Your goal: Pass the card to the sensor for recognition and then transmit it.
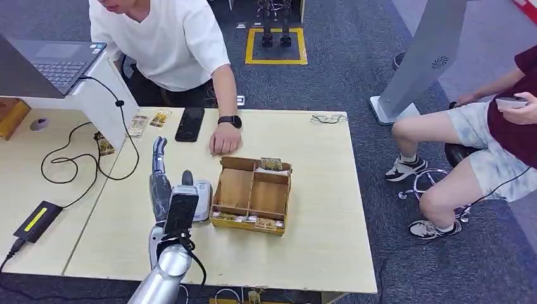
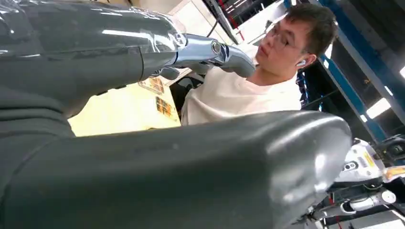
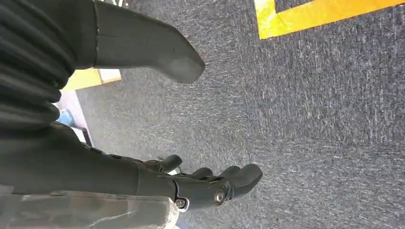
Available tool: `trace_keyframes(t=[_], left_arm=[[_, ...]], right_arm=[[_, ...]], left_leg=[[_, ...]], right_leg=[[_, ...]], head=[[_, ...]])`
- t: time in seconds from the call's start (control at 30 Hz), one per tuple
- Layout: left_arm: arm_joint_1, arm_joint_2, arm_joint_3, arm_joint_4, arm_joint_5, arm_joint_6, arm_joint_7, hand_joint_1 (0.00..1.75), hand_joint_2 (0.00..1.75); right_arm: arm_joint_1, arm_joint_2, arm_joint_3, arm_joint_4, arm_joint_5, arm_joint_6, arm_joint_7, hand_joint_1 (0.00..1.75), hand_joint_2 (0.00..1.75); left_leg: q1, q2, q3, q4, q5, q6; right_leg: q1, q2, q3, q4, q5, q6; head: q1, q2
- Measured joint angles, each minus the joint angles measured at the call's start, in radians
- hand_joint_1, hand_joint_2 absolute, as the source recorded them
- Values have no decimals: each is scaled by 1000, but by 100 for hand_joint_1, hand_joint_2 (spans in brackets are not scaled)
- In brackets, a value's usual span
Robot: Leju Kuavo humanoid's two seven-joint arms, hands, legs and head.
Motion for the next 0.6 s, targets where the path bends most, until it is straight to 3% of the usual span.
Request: trace_keyframes(t=[0.13, 0.23, 0.4, 0.43, 0.6], left_arm=[[5, -8, 0, 0, -28, -10, 11, 0, 0], [9, -8, 0, 0, -1, -28, 45, 0, 0], [18, -8, 0, 0, 25, -24, 45, 0, 0], [20, -7, 0, 0, 26, -24, 45, 0, 175], [38, -3, 0, -11, 34, -40, 39, 0, 175]], right_arm=[[0, 2, -2, 0, 3, 5, 8, 0, 175], [0, 7, -7, 0, 4, 7, 16, 0, 175], [1, 14, -13, 0, 17, 7, 31, 0, 175], [2, 15, -14, 0, 21, 7, 31, 0, 175], [4, 19, -16, 0, 26, 12, 30, 0, 175]], left_leg=[[0, 0, 0, 0, 0, 0], [0, 0, 0, 0, 0, 0], [0, 0, 0, 0, 0, 0], [0, 0, 0, 0, 0, 0], [0, 0, 0, 0, 0, 0]], right_leg=[[0, 0, 0, 0, 0, 0], [0, 0, 0, 0, 0, 0], [0, 0, 0, 0, 0, 0], [0, 0, 0, 0, 0, 0], [0, 0, 0, 0, 0, 0]], head=[[0, 0], [0, 0], [0, 0], [0, 0], [0, 0]])
